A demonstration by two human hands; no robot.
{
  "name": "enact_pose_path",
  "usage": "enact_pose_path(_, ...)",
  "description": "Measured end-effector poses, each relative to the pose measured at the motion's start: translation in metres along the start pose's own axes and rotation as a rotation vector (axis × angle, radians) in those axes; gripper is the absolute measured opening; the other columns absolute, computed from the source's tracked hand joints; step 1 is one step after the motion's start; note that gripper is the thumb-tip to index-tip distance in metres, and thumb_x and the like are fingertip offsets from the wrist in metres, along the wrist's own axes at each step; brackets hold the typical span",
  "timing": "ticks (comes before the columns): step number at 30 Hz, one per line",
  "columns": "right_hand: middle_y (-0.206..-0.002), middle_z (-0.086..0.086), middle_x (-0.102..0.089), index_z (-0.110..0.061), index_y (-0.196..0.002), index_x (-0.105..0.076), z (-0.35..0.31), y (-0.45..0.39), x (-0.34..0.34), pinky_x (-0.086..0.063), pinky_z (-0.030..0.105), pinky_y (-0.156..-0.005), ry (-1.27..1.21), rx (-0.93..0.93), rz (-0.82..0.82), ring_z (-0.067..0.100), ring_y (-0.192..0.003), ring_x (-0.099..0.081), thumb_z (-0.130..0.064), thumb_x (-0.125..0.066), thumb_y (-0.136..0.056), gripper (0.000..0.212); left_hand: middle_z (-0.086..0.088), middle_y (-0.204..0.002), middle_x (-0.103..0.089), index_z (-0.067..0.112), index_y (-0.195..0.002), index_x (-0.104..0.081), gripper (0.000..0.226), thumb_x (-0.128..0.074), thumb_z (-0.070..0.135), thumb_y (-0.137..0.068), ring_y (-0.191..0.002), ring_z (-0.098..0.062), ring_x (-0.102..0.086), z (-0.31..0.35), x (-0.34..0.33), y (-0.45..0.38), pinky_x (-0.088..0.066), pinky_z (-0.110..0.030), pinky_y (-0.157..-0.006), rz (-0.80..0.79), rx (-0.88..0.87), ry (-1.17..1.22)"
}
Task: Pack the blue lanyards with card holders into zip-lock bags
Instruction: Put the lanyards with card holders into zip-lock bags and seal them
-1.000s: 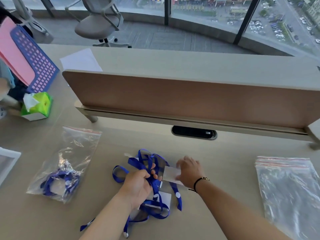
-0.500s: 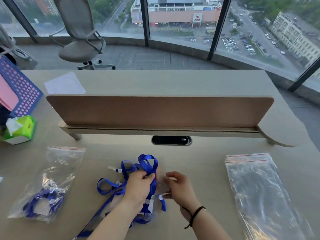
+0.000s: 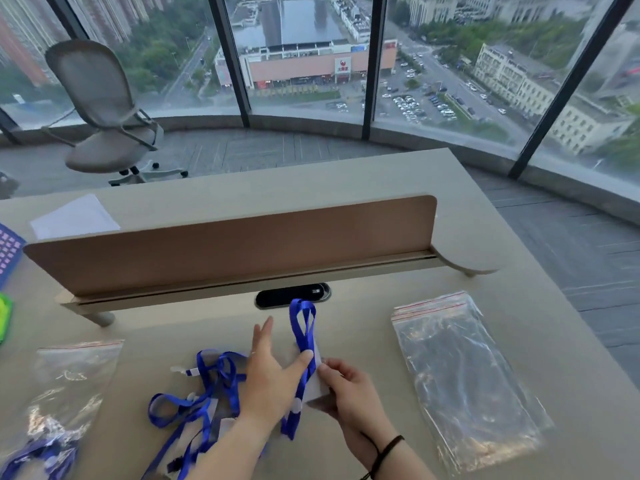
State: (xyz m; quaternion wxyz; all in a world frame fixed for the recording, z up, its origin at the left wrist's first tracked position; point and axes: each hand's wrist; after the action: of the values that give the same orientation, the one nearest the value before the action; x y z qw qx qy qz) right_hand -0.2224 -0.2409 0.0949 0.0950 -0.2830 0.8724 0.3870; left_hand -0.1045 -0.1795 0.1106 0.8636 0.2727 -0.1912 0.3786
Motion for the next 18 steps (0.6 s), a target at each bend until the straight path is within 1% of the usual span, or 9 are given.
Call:
enact_pose_path(1, -0.095, 0.02, -0.076, 0.001, -0.106, -0.068, -0.002, 0.002, 0.006, -0.059, 0.034, -0.065, -0.004, 0.017, 0.007, 0.025, -0.074, -0.071, -0.012, -0.056, -0.099, 0.019, 0.002, -0.161, -0.03, 0.026, -0.156, -0.026, 0.088, -0.077, 0.034, -0.085, -0.147, -0.023, -0.031, 0.004, -0.006, 0.0, -0.038, -0.042, -0.112, -0.061, 0.119, 0.118)
enact_pose_path(2, -0.093, 0.019, -0.076, 0.0, -0.104, -0.069, -0.005, 0.005, 0.013, -0.059, 0.034, -0.065, -0.002, 0.035, 0.019, 0.025, -0.075, -0.07, -0.012, -0.056, -0.099, 0.018, -0.008, -0.155, -0.043, 0.019, -0.154, -0.033, 0.086, -0.079, 0.03, -0.083, -0.138, -0.029, -0.047, 0.007, -0.012, -0.001, -0.048, -0.044, -0.102, -0.141, 0.227, 0.251)
enact_pose_path(3, -0.091, 0.018, -0.076, -0.002, -0.103, -0.069, -0.008, 0.007, 0.019, -0.058, 0.033, -0.064, 0.003, 0.052, 0.032, 0.024, -0.074, -0.07, -0.013, -0.057, -0.099, 0.017, -0.019, -0.14, -0.057, 0.009, -0.145, -0.047, 0.076, -0.081, 0.029, -0.079, -0.123, -0.036, -0.06, 0.008, -0.02, -0.002, -0.054, -0.049, -0.091, -0.245, 0.317, 0.379)
enact_pose_path(4, -0.088, 0.016, -0.076, -0.004, -0.101, -0.07, -0.011, 0.009, 0.027, -0.057, 0.031, -0.062, 0.017, 0.068, 0.044, 0.022, -0.072, -0.069, -0.013, -0.057, -0.098, 0.016, -0.028, -0.123, -0.065, 0.002, -0.131, -0.059, 0.065, -0.082, 0.029, -0.077, -0.109, -0.043, -0.066, 0.01, -0.026, -0.003, -0.055, -0.052, -0.087, -0.337, 0.36, 0.456)
enact_pose_path(6, -0.082, 0.012, -0.076, -0.005, -0.099, -0.071, -0.017, 0.01, 0.042, -0.056, 0.029, -0.059, 0.058, 0.082, 0.072, 0.018, -0.064, -0.067, -0.013, -0.059, -0.098, 0.015, -0.035, -0.102, -0.067, -0.006, -0.113, -0.067, 0.047, -0.079, 0.026, -0.08, -0.09, -0.043, -0.07, 0.015, -0.039, -0.002, -0.056, -0.05, -0.084, -0.397, 0.373, 0.506)
enact_pose_path(9, -0.075, 0.009, -0.073, -0.007, -0.096, -0.073, -0.028, 0.007, 0.07, -0.056, 0.031, -0.06, 0.115, 0.079, 0.122, 0.017, -0.054, -0.062, -0.015, -0.063, -0.095, 0.013, -0.027, -0.097, -0.066, -0.007, -0.111, -0.068, 0.044, -0.079, 0.021, -0.08, -0.084, -0.035, -0.066, 0.026, -0.066, -0.005, -0.054, -0.043, -0.08, -0.442, 0.375, 0.539)
enact_pose_path(11, -0.072, 0.008, -0.07, -0.007, -0.095, -0.074, -0.036, 0.002, 0.093, -0.057, 0.034, -0.064, 0.148, 0.084, 0.172, 0.018, -0.053, -0.06, -0.014, -0.065, -0.093, 0.012, -0.025, -0.095, -0.072, -0.003, -0.105, -0.072, 0.029, -0.075, 0.017, -0.084, -0.078, -0.031, -0.068, 0.035, -0.085, -0.006, -0.055, -0.037, -0.073, -0.466, 0.401, 0.544)
enact_pose_path(14, -0.073, 0.009, -0.067, -0.005, -0.101, -0.07, -0.047, -0.013, 0.134, -0.057, 0.034, -0.061, 0.128, 0.069, 0.255, 0.02, -0.052, -0.061, -0.013, -0.065, -0.093, 0.012, -0.009, -0.07, -0.068, 0.005, -0.092, -0.067, 0.014, -0.074, 0.016, -0.087, -0.056, -0.021, -0.06, 0.045, -0.114, -0.015, -0.045, -0.027, -0.056, -0.418, 0.447, 0.531)
enact_pose_path(18, -0.077, 0.011, -0.066, -0.007, -0.104, -0.069, -0.065, -0.046, 0.197, -0.052, 0.03, -0.054, 0.244, 0.038, 0.312, 0.019, -0.054, -0.06, -0.014, -0.066, -0.092, 0.014, -0.001, -0.053, -0.059, 0.01, -0.083, -0.061, 0.012, -0.071, 0.012, -0.089, -0.053, -0.019, -0.051, 0.053, -0.149, -0.035, -0.039, -0.028, -0.054, -0.356, 0.501, 0.565)
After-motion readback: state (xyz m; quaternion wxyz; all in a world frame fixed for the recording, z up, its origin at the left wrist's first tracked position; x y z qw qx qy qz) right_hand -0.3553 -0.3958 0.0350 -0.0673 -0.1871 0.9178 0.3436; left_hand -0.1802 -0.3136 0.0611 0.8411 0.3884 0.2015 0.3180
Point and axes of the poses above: each hand's wrist, its own y-axis away from the middle knuckle, its own x-axis out of the back of the hand, z = x × y
